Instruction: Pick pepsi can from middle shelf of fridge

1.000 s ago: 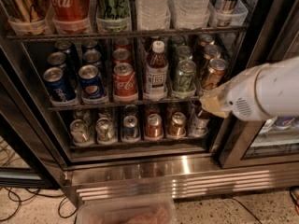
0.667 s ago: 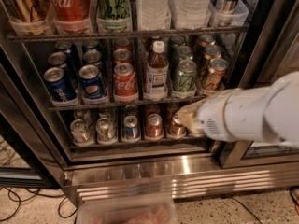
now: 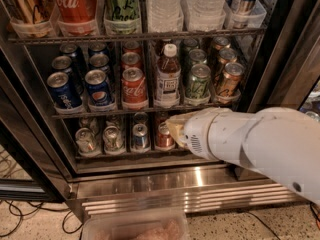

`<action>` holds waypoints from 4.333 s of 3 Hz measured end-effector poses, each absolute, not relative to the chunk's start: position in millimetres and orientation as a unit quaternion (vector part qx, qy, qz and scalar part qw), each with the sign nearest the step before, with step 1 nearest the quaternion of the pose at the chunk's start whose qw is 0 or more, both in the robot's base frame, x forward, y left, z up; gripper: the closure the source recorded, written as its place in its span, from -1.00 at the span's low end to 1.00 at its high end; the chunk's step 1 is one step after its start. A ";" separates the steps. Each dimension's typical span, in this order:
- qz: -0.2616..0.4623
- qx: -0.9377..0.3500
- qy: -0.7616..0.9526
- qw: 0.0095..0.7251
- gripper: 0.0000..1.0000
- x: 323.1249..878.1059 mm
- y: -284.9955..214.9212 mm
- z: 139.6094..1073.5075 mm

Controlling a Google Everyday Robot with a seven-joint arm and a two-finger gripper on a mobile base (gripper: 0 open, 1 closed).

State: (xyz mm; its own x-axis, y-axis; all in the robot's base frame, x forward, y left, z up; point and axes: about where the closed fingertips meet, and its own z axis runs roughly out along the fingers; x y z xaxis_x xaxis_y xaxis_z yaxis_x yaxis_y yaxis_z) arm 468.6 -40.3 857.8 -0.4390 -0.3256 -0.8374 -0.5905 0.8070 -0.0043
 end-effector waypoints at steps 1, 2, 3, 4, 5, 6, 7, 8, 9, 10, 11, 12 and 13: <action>0.145 -0.274 0.836 0.453 1.00 468.7 -41.5 857.9; 0.151 -0.276 0.821 0.476 1.00 471.9 -19.6 854.8; 0.153 -0.264 0.800 0.516 1.00 483.6 3.6 846.9; 0.139 -0.215 0.792 0.554 1.00 496.1 -17.6 828.0; 0.142 -0.158 0.780 0.589 1.00 493.0 -34.5 805.1; 0.176 -0.135 0.750 0.623 1.00 481.6 2.8 809.7; 0.175 -0.127 0.740 0.637 1.00 483.1 7.3 820.4; 0.175 -0.128 0.741 0.636 1.00 482.8 7.5 819.8; 0.168 -0.145 0.730 0.646 1.00 488.6 28.1 813.3; 0.163 -0.171 0.707 0.667 1.00 500.5 65.3 799.5; 0.166 -0.185 0.681 0.689 1.00 510.4 100.4 792.2; 0.167 -0.186 0.649 0.719 1.00 522.0 129.1 799.8; 0.169 -0.186 0.645 0.722 1.00 521.5 134.1 802.1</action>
Offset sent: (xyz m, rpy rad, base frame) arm -0.0164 0.0747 -0.0338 0.1181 -0.2029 0.0448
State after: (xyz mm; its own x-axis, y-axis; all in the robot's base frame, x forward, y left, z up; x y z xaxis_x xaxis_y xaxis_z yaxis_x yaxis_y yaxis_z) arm 521.5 134.1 802.1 0.1107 0.0039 -0.9938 -0.4834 0.8740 -0.0504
